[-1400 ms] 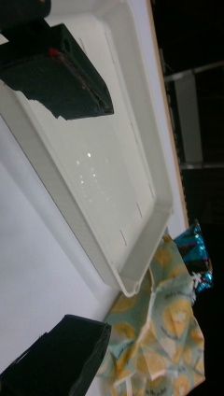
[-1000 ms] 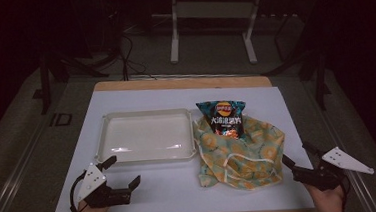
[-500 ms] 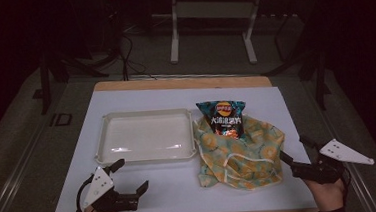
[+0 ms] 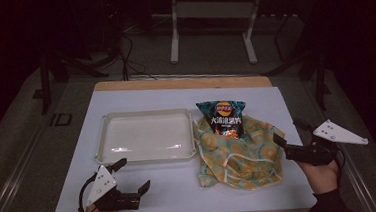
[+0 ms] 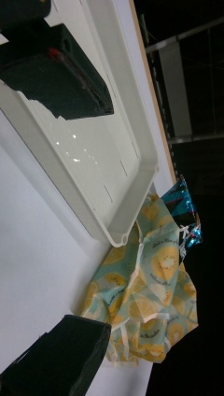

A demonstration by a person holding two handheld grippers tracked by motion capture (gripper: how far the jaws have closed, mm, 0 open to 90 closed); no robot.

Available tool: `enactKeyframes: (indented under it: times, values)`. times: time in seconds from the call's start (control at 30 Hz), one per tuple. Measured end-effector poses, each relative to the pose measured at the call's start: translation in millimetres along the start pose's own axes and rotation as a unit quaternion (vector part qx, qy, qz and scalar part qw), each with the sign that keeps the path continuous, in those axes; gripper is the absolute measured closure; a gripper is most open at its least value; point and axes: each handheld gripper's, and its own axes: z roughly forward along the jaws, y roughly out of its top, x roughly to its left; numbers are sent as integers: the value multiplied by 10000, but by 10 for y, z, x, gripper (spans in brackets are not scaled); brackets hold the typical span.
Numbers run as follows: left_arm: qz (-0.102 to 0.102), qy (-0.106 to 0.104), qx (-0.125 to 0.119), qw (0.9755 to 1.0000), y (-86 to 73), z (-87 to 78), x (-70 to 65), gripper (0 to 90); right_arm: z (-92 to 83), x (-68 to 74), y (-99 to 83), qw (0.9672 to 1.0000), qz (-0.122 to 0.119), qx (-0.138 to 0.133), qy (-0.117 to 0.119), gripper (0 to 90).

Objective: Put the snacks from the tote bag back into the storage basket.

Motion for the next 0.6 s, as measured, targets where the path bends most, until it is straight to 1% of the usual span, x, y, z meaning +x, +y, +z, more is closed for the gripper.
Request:
enactKeyframes:
  times: [0.13,0.2,0.27,0.33,0.4,0.43,0.57,0.6]
  values:
    - [-2,4,-7,10000,2,-1,1,4,89,-11,120,10000,-66,19,25,121]
    - [-8,15,-11,10000,4,-5,6,4,173,-25,217,9999,-113,50,22,128]
    - [-16,25,-19,10000,4,-5,9,4,223,-40,275,9999,-152,53,22,129]
    - [-20,30,-15,10000,3,-5,10,4,243,-45,296,9999,-140,45,43,131]
    - [-14,27,-7,10000,4,-3,10,4,321,-66,373,9999,-140,47,65,135]
    - [-11,24,-6,10000,4,-3,10,4,321,-66,373,9999,-140,47,65,135]
    - [10,16,9,10000,3,-1,13,4,473,-99,467,9997,-192,113,58,143]
    - [9,17,6,10000,3,1,13,4,473,-99,467,9997,-192,113,58,143]
